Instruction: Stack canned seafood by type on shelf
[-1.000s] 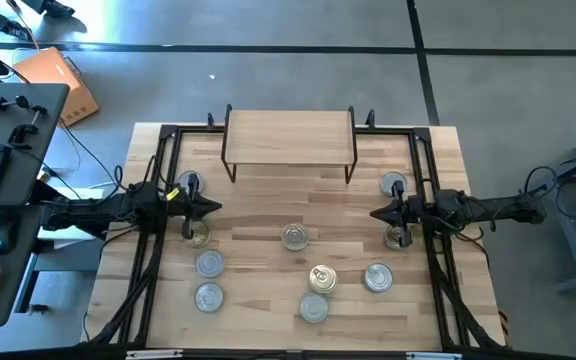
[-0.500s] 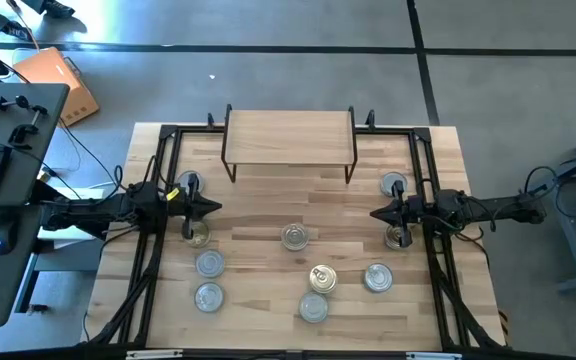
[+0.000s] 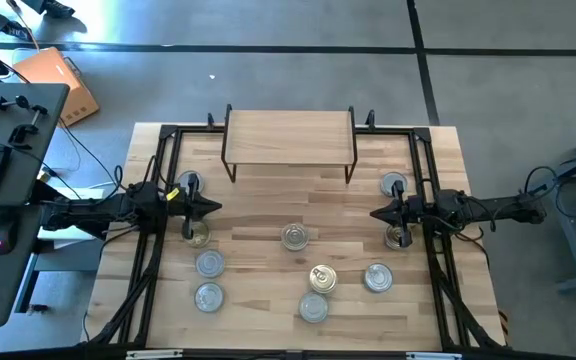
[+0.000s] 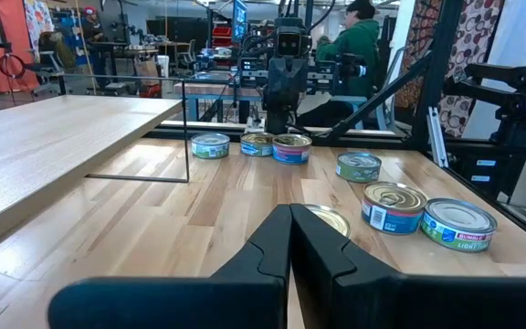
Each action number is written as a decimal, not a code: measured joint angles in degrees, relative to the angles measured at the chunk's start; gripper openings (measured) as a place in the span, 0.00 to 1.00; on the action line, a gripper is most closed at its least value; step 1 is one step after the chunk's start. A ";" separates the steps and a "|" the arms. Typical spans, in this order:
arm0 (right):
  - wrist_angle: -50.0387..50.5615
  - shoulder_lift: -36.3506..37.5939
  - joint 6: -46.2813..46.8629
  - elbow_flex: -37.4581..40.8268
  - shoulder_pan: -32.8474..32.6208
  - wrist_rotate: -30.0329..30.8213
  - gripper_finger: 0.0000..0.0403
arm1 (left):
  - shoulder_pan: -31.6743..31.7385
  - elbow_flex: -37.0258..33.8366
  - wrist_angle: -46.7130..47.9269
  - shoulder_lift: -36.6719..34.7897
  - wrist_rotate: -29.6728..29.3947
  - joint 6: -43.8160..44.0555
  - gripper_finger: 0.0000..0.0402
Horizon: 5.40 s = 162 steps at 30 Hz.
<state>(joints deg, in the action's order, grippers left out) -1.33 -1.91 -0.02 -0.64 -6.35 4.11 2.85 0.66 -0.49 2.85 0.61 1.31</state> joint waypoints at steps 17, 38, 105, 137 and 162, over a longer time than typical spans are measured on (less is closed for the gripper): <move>0.00 0.01 -0.01 0.00 -0.01 -0.02 0.00 | 0.01 -0.01 -2.46 0.00 0.01 10.20 0.00; 0.01 0.00 -0.01 0.00 -0.01 -0.01 0.00 | -5.24 8.38 -30.40 41.77 -6.52 8.50 0.00; -40.63 -74.88 18.12 -19.49 -6.82 5.95 0.00 | -23.47 15.55 -55.12 90.49 -23.88 4.59 0.00; -8.38 -101.94 18.25 -50.26 0.01 10.21 0.47 | -22.23 15.55 -55.06 90.49 -23.53 4.49 0.10; -3.54 -101.70 43.77 -50.34 5.00 0.12 0.12 | -22.95 15.55 -55.01 90.49 -23.51 -2.00 0.10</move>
<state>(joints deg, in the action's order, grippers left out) -4.87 -103.61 43.75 -50.99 -1.35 4.23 -20.10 16.21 -55.51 93.34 -22.90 -0.69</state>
